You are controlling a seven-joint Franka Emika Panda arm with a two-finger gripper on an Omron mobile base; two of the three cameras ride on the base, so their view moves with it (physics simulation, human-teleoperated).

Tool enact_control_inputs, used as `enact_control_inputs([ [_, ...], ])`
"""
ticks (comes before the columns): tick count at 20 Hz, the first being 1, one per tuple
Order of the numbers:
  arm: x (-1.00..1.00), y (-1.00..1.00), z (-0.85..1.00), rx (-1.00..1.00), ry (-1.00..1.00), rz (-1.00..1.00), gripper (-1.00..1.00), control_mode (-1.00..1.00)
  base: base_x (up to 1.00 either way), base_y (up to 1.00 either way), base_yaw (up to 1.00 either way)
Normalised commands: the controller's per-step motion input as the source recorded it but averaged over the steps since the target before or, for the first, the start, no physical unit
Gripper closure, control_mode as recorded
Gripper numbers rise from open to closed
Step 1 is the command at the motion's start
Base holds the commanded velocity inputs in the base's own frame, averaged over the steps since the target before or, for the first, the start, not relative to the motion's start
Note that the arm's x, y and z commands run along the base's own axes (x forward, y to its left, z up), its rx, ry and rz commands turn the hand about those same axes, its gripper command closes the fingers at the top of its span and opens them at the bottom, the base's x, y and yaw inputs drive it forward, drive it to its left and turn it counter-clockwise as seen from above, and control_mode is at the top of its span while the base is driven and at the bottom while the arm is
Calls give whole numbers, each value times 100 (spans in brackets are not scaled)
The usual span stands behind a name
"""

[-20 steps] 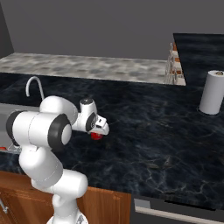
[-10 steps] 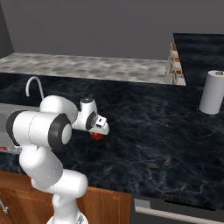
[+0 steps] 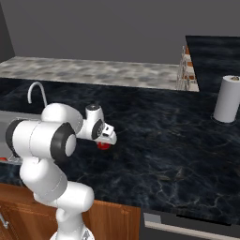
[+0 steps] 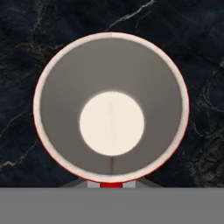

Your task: Clear the mugs and bowl far away from the sink.

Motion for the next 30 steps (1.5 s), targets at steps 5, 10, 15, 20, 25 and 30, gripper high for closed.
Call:
enact_control_inputs([
  [5, -68, -3, 47, 0, -17, 0, 100, -100, 0, 0, 0],
  [10, -72, -1, 77, 0, -26, 0, 100, -100, 0, 0, 0],
  [15, -85, 0, 63, 0, -18, 2, 100, -100, 0, 0, 0],
  [20, -90, 0, 48, 0, -14, 2, 100, -100, 0, 0, 0],
  [25, -85, 0, 33, 0, -13, 4, 100, -100, 0, 0, 0],
  [30, -18, 0, 1, 0, -5, 3, 100, -100, 0, 0, 0],
])
